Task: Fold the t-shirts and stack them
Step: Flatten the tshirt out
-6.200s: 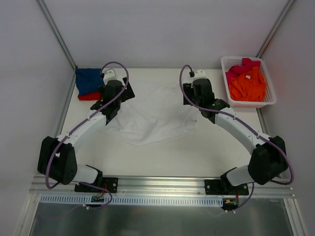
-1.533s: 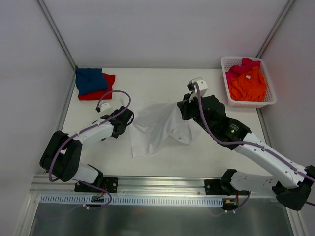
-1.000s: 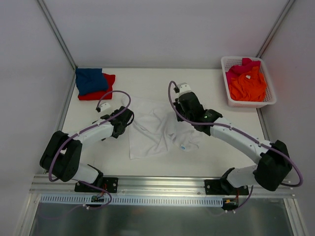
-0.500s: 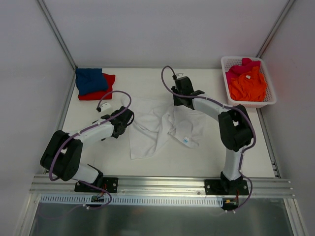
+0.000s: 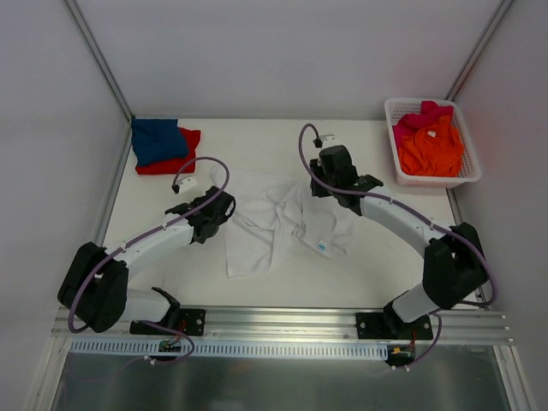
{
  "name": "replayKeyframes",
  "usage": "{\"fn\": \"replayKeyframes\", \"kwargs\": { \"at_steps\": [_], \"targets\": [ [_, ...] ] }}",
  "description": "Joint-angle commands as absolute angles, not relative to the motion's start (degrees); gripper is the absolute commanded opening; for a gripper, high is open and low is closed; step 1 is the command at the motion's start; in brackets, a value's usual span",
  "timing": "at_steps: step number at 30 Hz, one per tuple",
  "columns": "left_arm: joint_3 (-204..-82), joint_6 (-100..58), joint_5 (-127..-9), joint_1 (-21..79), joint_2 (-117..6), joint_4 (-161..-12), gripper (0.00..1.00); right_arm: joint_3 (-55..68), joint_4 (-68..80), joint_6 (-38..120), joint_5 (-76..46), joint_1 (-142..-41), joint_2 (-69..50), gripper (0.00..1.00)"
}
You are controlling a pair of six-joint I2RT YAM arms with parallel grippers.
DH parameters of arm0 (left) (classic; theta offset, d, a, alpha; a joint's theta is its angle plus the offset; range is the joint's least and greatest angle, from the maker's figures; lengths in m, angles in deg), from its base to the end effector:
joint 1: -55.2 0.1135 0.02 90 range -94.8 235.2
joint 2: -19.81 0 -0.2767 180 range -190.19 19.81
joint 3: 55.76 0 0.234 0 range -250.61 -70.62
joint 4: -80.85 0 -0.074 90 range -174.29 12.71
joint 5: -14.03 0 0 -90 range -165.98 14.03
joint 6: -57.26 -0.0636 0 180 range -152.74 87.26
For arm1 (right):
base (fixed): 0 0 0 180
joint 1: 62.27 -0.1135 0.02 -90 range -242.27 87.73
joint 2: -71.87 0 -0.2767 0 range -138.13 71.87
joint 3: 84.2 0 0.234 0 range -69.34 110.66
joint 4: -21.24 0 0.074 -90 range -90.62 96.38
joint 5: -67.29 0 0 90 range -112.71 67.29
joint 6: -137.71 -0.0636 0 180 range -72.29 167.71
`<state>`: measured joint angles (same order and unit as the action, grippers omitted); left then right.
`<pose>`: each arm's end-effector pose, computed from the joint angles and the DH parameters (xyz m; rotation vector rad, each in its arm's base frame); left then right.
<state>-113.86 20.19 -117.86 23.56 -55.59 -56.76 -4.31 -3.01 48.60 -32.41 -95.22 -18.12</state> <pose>0.2223 -0.0871 0.2069 -0.6497 2.1846 0.2288 0.3106 0.1885 0.2720 -0.5365 2.0963 0.1388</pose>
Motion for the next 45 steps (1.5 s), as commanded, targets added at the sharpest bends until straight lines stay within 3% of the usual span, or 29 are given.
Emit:
{"fn": "replayKeyframes", "kwargs": {
  "at_steps": [1, 9, 16, 21, 37, 45],
  "targets": [
    [-113.51, 20.61, -116.23, 21.72, -53.67, -55.63, 0.98, -6.24, -5.39, 45.96, -33.62, -98.82, -11.1, 0.28],
    [-112.89, 25.53, -114.3, 17.41, -56.65, -55.72, 0.98, -6.77, -6.28, 41.31, -29.84, -106.56, -11.44, 0.29],
    [-112.54, 27.82, -114.12, 15.56, -58.06, -55.72, 0.98, -9.22, -0.66, 36.74, -19.39, -108.5, -15.84, 0.35],
    [-111.75, 28.08, -115.08, 15.65, -57.45, -55.63, 0.98, -11.16, 1.46, 35.84, -18.84, -108.94, -16.9, 0.36],
    [-109.82, 31.07, -115.7, 17.22, -57.1, -54.93, 0.99, 2.46, -17.79, 53.42, -60.39, -124.66, -21.9, 0.34],
    [-105.25, 30.11, -112.72, 23.2, -51.39, -55.28, 0.99, 2.38, -14.72, 58.87, -68.5, -126.69, -26.12, 0.33]
  ]
}}
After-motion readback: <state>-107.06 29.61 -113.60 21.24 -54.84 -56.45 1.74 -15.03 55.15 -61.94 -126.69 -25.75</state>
